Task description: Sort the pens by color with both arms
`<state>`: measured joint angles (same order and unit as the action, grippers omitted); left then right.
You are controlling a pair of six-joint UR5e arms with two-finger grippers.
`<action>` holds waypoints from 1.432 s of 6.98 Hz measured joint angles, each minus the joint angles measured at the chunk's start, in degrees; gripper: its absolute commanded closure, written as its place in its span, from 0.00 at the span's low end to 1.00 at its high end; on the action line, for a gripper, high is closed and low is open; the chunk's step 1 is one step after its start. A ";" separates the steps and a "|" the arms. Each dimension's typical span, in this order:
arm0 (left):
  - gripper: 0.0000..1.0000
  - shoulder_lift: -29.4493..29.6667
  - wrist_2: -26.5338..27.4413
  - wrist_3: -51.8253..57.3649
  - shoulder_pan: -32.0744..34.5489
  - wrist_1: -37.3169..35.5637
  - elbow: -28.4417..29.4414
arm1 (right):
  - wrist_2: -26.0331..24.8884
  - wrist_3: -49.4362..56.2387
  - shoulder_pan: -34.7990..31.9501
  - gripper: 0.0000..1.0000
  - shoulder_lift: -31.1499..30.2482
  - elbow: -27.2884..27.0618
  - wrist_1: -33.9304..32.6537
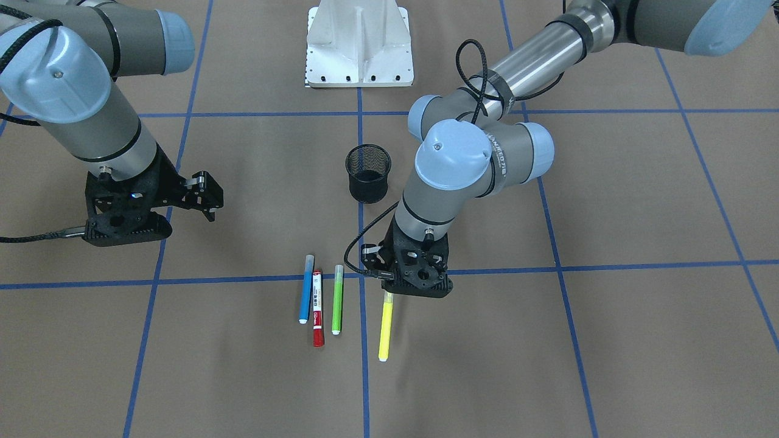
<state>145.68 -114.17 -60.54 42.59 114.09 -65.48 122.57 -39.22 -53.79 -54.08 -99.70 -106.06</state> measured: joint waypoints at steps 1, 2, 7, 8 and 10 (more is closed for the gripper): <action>0.87 0.02 0.03 0.21 -1.32 -0.03 0.34 | 0.02 -0.04 0.00 0.02 0.16 0.39 0.03; 0.87 0.06 0.20 0.24 -2.52 -0.07 0.67 | 0.03 -0.06 -0.02 0.02 0.30 0.62 0.05; 0.45 2.06 2.96 0.22 -4.77 0.13 3.17 | 0.10 -0.07 -0.51 0.02 0.29 0.74 0.05; 0.37 2.09 2.98 0.26 -4.79 0.10 3.16 | 0.12 -0.05 -0.55 0.02 0.29 0.77 0.11; 0.36 1.73 2.94 0.31 -4.53 -0.23 2.23 | 0.30 0.60 -1.59 0.02 0.21 1.56 0.34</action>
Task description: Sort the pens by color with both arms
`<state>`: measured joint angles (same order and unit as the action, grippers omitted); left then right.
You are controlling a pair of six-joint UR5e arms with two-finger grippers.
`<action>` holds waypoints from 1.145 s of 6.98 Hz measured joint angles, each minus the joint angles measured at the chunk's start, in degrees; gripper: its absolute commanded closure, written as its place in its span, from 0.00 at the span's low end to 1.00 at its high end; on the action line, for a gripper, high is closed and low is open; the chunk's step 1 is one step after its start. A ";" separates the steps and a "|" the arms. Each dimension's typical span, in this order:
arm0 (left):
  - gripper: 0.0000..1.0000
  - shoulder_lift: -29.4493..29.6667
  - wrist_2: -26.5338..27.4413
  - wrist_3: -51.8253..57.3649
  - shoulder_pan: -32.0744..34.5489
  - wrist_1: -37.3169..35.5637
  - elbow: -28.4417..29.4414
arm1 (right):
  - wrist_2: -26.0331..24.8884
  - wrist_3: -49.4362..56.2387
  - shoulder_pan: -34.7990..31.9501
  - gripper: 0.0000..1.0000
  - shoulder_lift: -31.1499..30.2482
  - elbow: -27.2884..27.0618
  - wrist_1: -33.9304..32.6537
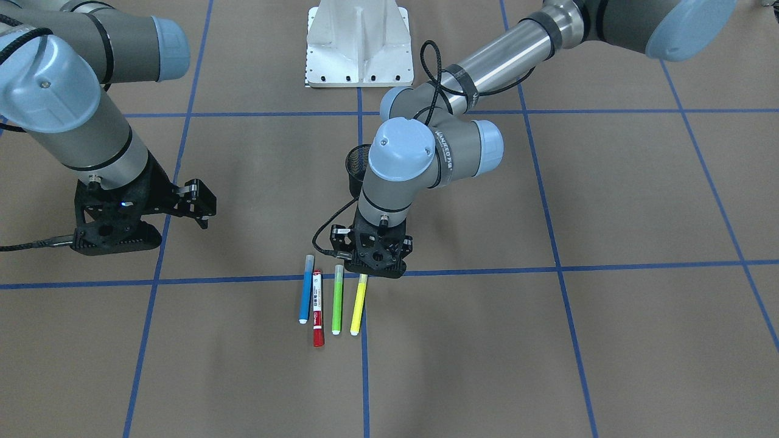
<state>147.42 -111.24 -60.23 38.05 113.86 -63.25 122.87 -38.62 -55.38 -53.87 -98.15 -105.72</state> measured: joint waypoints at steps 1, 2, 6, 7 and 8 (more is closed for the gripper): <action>0.35 -1.45 -0.33 0.43 0.80 -0.42 -2.14 | 1.09 1.28 -1.32 0.02 0.03 1.36 0.15; 0.35 -4.83 -2.11 2.57 2.78 -1.68 -6.10 | 3.63 3.88 -3.51 0.02 0.13 3.82 0.42; 0.34 -19.50 -11.95 19.72 14.45 -11.43 -21.90 | 10.57 17.21 -13.54 0.02 -0.23 14.06 3.28; 0.34 -23.23 -16.25 25.29 18.87 -12.61 -24.05 | 11.44 19.29 -15.49 0.02 -0.72 15.20 3.74; 0.34 -27.48 -20.79 31.36 23.85 -13.20 -25.70 | 12.50 21.57 -17.37 0.02 -1.77 15.75 3.96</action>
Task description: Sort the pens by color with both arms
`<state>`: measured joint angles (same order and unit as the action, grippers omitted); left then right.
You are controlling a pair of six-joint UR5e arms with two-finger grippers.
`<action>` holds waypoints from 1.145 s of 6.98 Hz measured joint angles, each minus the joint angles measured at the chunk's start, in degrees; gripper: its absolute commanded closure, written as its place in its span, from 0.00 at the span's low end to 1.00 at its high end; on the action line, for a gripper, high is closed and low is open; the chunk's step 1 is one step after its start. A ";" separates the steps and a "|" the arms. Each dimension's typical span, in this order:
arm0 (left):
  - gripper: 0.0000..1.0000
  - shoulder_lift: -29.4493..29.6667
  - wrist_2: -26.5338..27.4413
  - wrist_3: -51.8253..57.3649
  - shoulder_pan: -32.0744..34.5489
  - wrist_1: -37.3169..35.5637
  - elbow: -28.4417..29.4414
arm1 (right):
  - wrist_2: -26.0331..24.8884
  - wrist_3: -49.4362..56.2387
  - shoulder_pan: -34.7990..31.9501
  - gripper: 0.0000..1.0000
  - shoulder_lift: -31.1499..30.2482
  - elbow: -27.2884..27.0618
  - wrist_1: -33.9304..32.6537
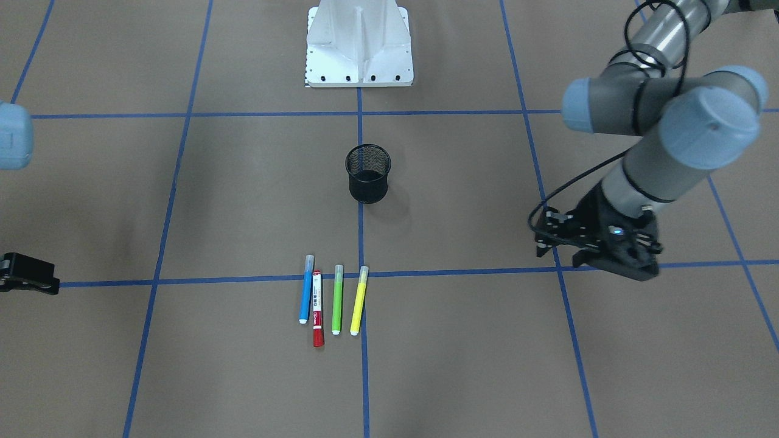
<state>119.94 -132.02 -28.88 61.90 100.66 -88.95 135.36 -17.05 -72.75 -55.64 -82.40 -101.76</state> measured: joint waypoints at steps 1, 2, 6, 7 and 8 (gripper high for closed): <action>0.33 -4.84 -4.32 5.98 5.08 -0.20 -1.35 | 0.99 2.17 -1.89 0.02 -1.21 0.26 0.08; 0.33 -9.00 -7.81 11.16 9.62 -0.28 -1.89 | 1.54 3.69 -3.35 0.02 -2.37 0.37 0.14; 0.33 -18.90 -12.04 20.76 18.77 -0.56 -0.85 | 1.60 10.50 -8.57 0.02 -9.92 0.45 3.79; 0.33 -20.39 -12.09 23.61 20.58 -0.68 0.07 | 1.41 12.77 -9.62 0.02 -12.69 0.45 5.41; 0.33 -21.85 -12.07 26.50 22.62 -0.74 1.09 | 1.22 14.26 -10.47 0.02 -15.44 0.54 7.36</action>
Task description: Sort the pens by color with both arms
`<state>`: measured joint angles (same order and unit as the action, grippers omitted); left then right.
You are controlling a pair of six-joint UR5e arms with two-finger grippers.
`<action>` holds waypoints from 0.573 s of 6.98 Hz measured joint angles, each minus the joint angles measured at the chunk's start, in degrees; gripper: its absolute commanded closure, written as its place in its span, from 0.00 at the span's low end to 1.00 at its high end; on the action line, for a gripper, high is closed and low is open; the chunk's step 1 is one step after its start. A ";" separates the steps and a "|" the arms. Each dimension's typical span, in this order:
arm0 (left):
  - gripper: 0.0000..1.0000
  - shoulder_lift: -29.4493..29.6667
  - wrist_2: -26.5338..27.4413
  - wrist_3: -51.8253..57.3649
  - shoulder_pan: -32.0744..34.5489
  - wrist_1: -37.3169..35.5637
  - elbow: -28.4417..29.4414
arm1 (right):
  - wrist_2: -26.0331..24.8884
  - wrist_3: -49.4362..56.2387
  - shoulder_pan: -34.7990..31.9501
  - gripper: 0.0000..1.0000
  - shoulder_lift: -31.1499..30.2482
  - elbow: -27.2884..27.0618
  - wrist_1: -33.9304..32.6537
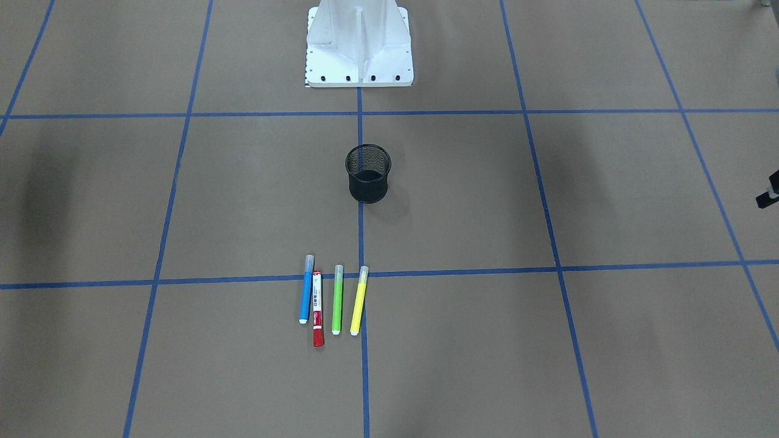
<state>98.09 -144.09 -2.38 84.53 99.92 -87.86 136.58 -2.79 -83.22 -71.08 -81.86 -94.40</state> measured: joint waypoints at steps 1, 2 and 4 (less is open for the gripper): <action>0.33 -1.36 0.15 1.93 1.50 -0.02 0.53 | -0.48 0.63 -0.72 0.01 -2.27 0.05 1.80; 0.33 -2.48 0.39 3.54 2.71 -0.03 0.80 | -1.15 0.68 -1.29 0.01 -3.42 0.09 3.10; 0.29 -4.11 0.59 5.42 3.97 0.00 0.91 | -1.81 0.24 -1.68 0.01 -3.70 0.11 3.57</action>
<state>93.98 -143.51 3.04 88.50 99.92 -86.95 134.78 -2.55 -84.90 -74.78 -81.75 -90.83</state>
